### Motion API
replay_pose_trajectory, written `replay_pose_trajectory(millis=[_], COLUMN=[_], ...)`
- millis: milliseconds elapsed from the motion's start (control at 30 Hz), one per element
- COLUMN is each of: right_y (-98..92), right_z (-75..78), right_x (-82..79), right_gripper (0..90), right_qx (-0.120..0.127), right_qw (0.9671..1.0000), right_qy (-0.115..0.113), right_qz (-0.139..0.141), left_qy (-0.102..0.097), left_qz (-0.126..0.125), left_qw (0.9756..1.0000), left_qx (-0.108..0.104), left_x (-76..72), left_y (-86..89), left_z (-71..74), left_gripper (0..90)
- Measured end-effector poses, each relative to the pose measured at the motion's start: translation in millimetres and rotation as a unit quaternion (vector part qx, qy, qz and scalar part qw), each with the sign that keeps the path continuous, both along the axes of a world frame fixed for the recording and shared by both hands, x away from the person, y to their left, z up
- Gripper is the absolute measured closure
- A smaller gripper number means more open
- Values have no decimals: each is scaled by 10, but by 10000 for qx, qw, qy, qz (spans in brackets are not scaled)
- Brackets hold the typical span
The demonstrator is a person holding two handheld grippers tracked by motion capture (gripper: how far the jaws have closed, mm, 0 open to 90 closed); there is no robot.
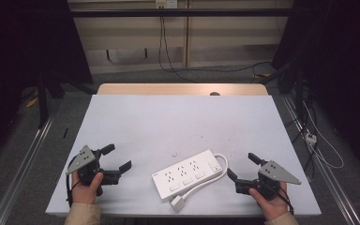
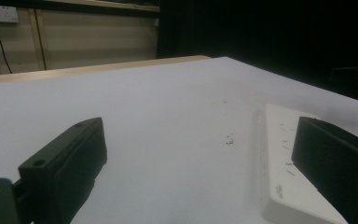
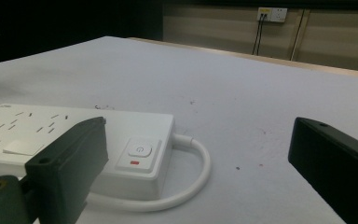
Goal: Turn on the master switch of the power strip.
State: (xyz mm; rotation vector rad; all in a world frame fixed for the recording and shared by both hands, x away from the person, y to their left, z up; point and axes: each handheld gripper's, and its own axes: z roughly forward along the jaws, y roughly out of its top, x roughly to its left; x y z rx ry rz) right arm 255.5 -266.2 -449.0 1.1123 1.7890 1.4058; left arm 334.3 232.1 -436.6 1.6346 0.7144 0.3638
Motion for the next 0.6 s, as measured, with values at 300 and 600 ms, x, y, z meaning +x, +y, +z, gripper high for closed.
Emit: replay_pose_trajectory(millis=[300, 600], right_y=[4, 15], right_z=[4, 18], right_x=[12, 44], right_gripper=[51, 96], right_qx=[17, 12], right_qw=[10000, 10000], right_qy=[2, 10], right_qz=[-2, 12], left_qy=[-55, -82], left_qz=[-45, -134], left_qw=[10000, 9999], left_qx=[-66, -45], left_x=[-5, -4], left_y=[12, -6], left_z=[8, 11], left_gripper=[26, 23])
